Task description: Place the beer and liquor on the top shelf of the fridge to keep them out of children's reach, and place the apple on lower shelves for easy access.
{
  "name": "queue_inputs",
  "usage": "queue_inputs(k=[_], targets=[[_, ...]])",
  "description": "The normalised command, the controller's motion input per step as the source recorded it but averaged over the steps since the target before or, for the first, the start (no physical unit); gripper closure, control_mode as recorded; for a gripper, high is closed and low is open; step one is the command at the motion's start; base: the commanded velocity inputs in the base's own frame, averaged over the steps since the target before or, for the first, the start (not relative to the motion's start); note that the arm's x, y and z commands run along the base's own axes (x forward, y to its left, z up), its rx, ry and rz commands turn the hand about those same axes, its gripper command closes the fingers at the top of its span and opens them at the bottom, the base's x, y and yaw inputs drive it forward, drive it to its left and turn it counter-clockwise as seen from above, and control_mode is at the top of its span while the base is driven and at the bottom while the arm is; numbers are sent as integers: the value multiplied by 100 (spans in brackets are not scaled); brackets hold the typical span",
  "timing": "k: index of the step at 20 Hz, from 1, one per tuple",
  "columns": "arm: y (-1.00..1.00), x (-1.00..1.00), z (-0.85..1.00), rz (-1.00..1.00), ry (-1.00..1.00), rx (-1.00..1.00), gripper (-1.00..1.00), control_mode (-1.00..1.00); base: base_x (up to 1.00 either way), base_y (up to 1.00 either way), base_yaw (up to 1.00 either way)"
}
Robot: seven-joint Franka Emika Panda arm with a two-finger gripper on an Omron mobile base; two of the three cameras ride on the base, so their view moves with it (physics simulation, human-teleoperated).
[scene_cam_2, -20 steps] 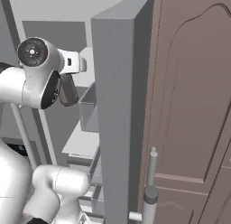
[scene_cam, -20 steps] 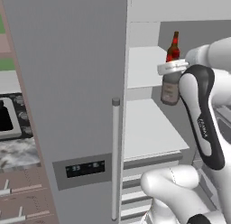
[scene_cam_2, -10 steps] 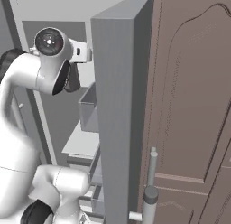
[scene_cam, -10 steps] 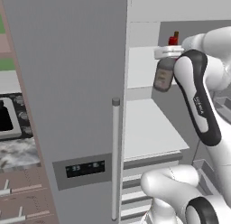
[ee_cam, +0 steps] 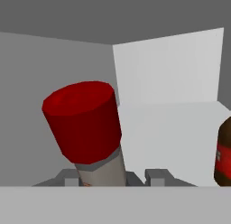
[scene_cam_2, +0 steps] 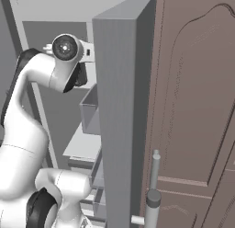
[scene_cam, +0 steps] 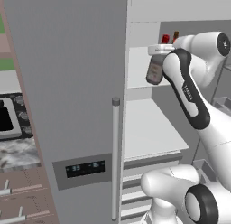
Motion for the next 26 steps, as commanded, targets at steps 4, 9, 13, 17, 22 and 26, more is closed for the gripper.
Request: queue_inputs(k=[4, 9, 13, 17, 22, 26], targets=[[-8, 43, -14, -1, 2, 0, 100, -100, 0, 0, 0], [-8, 42, -20, 0, 7, -1, 100, -100, 0, 0, 0], [-1, 43, -27, 0, 8, -6, 100, -100, 0, 0, 0], [0, 33, -1, 0, 1, -6, 100, -100, 0, 0, 0], [2, 32, 0, 0, 0, -3, 100, -100, 0, 0, 0], [0, 34, 0, 0, -1, 0, 100, -100, 0, 0, 0]])
